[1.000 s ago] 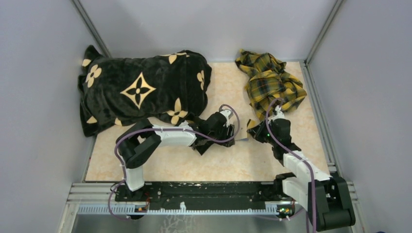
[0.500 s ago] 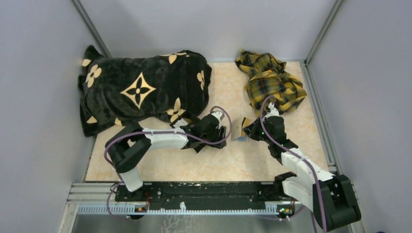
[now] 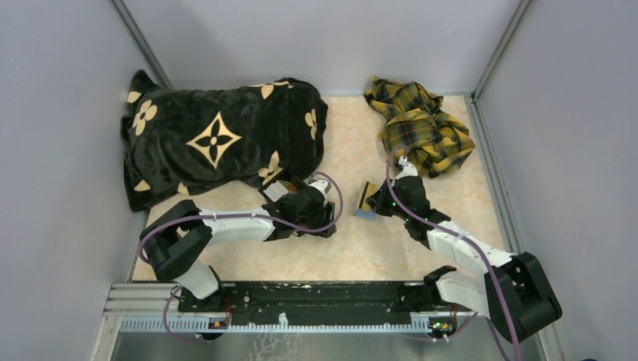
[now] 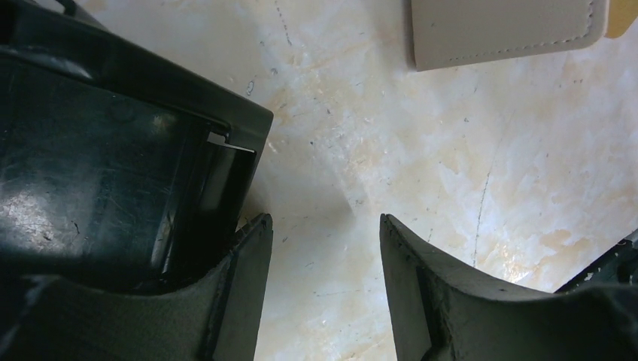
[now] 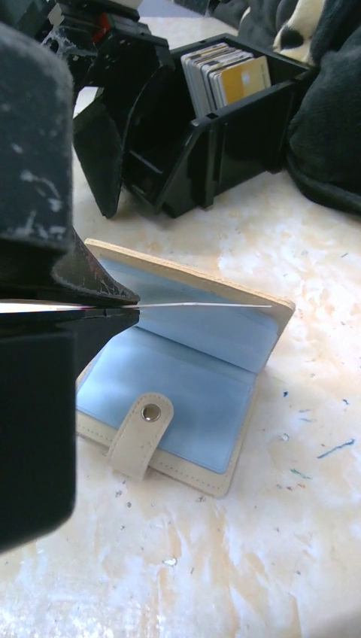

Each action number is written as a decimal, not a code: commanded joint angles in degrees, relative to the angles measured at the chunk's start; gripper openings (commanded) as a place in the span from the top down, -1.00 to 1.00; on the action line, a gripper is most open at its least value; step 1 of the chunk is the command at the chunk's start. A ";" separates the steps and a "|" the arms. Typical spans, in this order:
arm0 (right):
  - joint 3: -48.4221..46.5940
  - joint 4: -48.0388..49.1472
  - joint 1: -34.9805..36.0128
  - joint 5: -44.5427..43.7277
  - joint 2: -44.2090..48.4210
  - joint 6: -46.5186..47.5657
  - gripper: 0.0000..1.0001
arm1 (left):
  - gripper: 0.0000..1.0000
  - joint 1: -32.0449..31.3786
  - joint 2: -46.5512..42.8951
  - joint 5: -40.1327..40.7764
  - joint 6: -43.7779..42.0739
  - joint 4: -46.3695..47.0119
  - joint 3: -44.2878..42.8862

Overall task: Put the credit cards into the card holder
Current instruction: Open the card holder at the center of the board, then insert the credit card into the card holder.

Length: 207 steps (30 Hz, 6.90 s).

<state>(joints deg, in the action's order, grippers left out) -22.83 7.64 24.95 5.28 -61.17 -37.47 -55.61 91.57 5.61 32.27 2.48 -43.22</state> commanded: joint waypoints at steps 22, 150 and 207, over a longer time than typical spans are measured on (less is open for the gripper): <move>-11.71 2.12 8.45 -6.30 -11.66 3.06 1.00 | -0.24 0.68 -3.77 4.64 -0.37 -7.44 -5.05; 1.23 15.65 3.61 -1.94 -12.32 -13.40 1.00 | 1.00 9.48 16.49 -11.15 -1.90 -5.72 -19.82; -6.02 13.50 5.22 0.28 -17.33 -16.09 1.00 | 0.42 14.66 10.36 -14.02 -1.57 -0.73 -11.44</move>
<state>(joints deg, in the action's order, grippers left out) -25.41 17.56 28.97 5.26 -76.69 -53.63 -41.36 102.96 -8.19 31.90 2.98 -54.37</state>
